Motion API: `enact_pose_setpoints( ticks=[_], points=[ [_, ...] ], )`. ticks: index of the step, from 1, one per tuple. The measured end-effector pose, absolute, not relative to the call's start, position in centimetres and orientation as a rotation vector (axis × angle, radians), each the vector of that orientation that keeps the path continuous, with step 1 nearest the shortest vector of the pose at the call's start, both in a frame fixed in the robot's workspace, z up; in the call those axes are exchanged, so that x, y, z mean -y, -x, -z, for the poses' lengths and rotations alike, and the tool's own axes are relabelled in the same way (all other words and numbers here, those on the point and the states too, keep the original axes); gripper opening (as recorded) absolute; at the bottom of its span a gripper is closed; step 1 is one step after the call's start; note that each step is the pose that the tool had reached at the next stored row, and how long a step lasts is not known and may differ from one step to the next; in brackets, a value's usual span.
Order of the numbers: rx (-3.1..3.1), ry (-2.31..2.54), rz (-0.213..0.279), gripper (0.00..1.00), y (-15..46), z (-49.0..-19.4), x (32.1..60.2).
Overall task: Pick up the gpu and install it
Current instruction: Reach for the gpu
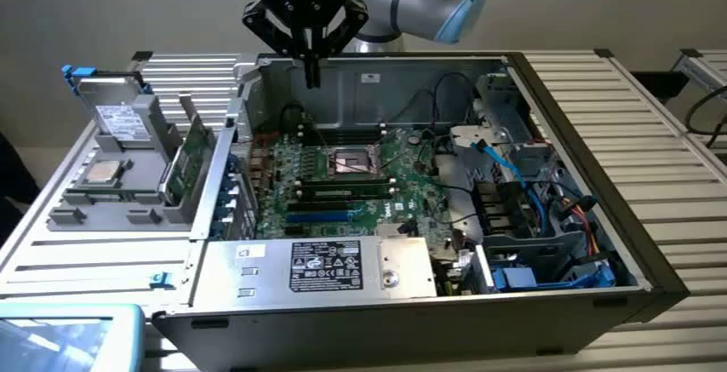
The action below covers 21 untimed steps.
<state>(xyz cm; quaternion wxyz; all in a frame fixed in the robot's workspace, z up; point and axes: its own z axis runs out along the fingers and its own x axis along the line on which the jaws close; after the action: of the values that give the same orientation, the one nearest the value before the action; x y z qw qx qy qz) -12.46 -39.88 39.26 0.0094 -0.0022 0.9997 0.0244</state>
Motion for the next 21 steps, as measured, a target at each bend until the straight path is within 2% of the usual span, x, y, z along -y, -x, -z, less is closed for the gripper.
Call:
enact_pose_setpoints(
  ticks=[15, 21],
  points=[
    [-3.122, 0.020, -0.076, 0.12, 12.7, -39.3, 39.9],
    [-3.122, 0.020, -0.086, 0.12, 15.2, -39.2, 39.8]
  ],
)
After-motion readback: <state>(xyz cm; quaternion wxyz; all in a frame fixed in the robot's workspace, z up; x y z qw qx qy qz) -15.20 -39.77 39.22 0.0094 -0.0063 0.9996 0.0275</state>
